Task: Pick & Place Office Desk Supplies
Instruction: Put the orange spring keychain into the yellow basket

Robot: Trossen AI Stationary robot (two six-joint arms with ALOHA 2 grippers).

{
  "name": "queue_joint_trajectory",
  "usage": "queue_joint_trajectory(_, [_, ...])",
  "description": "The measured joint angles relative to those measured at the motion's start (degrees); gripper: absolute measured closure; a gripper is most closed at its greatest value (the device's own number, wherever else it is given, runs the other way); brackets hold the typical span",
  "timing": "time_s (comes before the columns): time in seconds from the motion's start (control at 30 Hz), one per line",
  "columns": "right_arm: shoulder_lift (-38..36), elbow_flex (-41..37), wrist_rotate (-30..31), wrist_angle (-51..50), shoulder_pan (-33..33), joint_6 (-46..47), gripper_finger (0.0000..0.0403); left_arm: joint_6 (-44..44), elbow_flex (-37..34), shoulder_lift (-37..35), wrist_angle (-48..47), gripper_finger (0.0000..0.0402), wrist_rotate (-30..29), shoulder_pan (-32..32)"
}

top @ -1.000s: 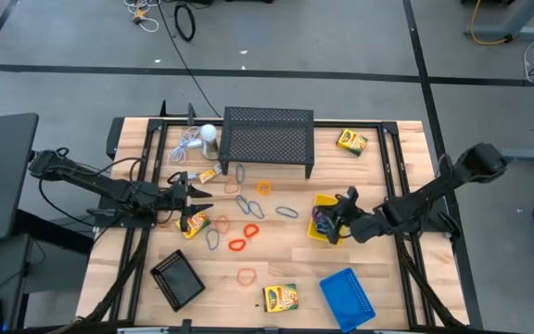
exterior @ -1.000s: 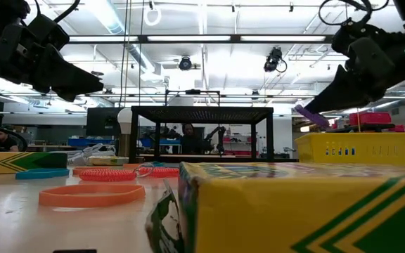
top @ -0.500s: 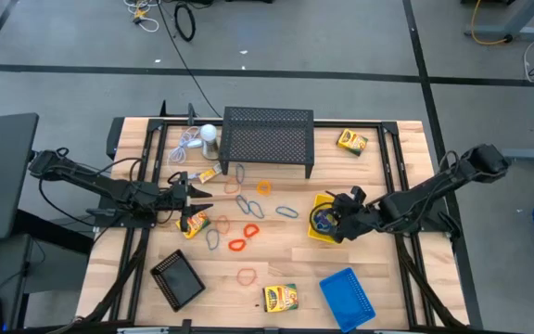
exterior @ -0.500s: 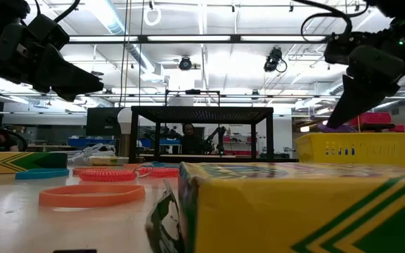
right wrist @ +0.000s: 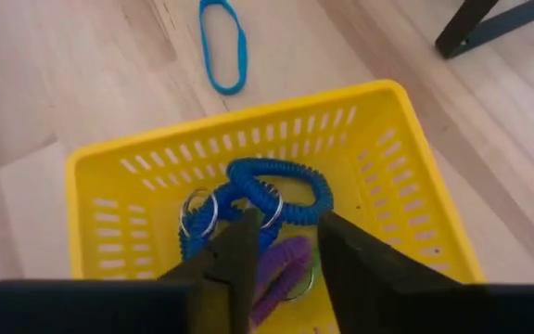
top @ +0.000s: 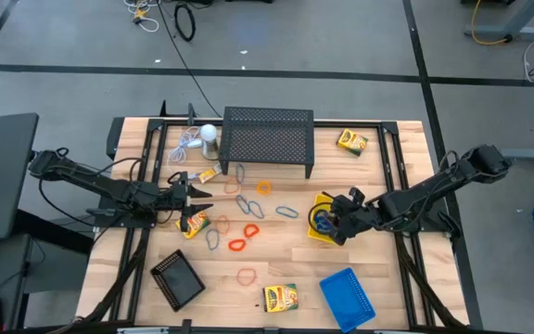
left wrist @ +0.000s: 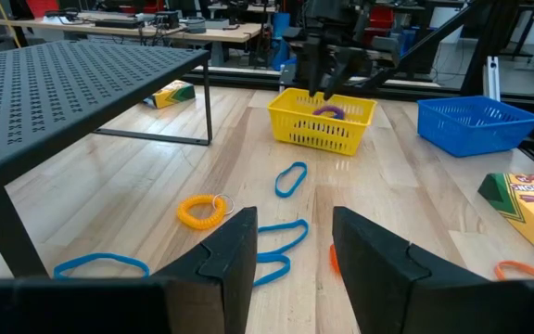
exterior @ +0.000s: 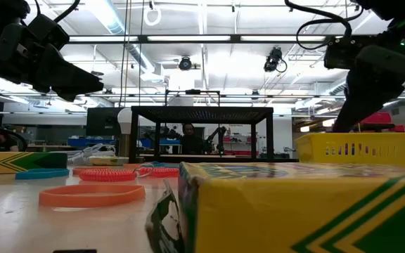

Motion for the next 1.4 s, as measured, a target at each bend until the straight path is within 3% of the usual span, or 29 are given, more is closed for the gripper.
queue_joint_trajectory(0.2, [0.0, 0.0, 0.0, 2.8, 0.0, -2.9, 0.0234, 0.3, 0.0, 0.0, 0.0, 0.0253, 0.0, 0.0])
queue_joint_trajectory(0.5, [0.0, 0.0, 0.2, 22.8, -1.3, -18.1, 0.0231, 0.3, 0.0, 0.0, 0.1, 0.0253, 0.0, 0.0])
queue_joint_trajectory(0.9, [1.1, 0.0, -4.4, 33.2, -6.6, -32.0, 0.0231, 0.2, 0.0, 0.0, 0.2, 0.0253, 0.0, 0.0])
queue_joint_trajectory(1.07, [6.9, 2.7, -8.8, 35.5, -8.3, -37.5, 0.0231, 0.2, 0.0, 0.0, 0.6, 0.0253, 0.0, 0.0])
queue_joint_trajectory(1.4, [24.3, 19.6, -15.4, 28.0, -10.5, -46.0, 0.0231, 0.2, 0.0, 0.6, 0.7, 0.0253, 0.0, 0.0])
